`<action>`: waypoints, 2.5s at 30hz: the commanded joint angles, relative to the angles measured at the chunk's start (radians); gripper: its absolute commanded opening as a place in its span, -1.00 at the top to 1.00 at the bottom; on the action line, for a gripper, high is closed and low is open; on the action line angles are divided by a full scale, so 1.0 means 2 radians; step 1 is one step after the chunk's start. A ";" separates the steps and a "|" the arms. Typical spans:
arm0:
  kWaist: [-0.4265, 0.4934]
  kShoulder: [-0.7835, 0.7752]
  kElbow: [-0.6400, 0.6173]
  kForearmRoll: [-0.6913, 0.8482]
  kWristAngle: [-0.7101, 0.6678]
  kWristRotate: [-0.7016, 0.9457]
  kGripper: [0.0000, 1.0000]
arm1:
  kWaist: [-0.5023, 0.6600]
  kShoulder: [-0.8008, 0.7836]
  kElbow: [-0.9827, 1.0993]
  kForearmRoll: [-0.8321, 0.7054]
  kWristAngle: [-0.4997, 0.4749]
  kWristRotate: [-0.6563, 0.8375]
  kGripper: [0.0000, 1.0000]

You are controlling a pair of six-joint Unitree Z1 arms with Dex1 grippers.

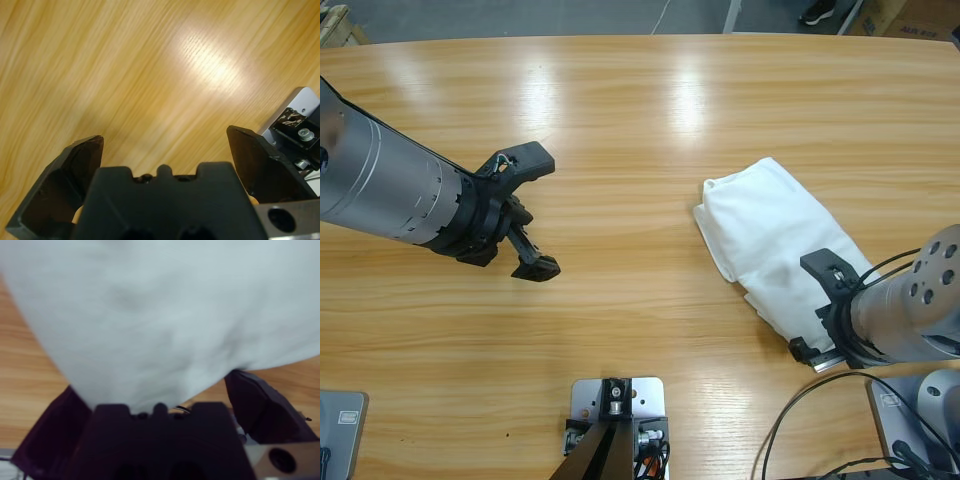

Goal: Fold clothes

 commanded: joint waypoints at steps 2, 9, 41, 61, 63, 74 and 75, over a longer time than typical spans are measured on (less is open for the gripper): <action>-0.007 -0.010 0.021 0.008 0.005 -0.005 -0.93 | 0.005 -0.110 -0.044 0.115 -0.019 -0.001 -0.96; -0.013 -0.005 0.033 0.002 0.004 -0.010 -0.93 | 0.005 -0.197 -0.171 0.246 -0.030 -0.025 -0.89; -0.021 0.001 0.031 -0.005 0.007 -0.022 -0.93 | 0.005 -0.035 -0.004 0.033 -0.058 -0.009 -0.88; -0.021 -0.023 0.046 -0.004 0.008 -0.021 -0.93 | 0.017 0.019 0.018 0.052 -0.011 0.061 -1.00; -0.021 -0.025 0.045 -0.004 0.010 -0.021 -0.93 | 0.017 0.008 0.001 0.078 -0.011 0.070 -1.00; -0.021 0.053 -0.191 0.036 -0.082 0.252 -0.91 | 0.017 -0.206 -0.076 0.084 -0.079 -0.058 -1.00; -0.021 0.079 -0.235 0.059 -0.095 0.288 -0.91 | 0.017 -0.208 -0.073 0.076 -0.078 -0.076 -1.00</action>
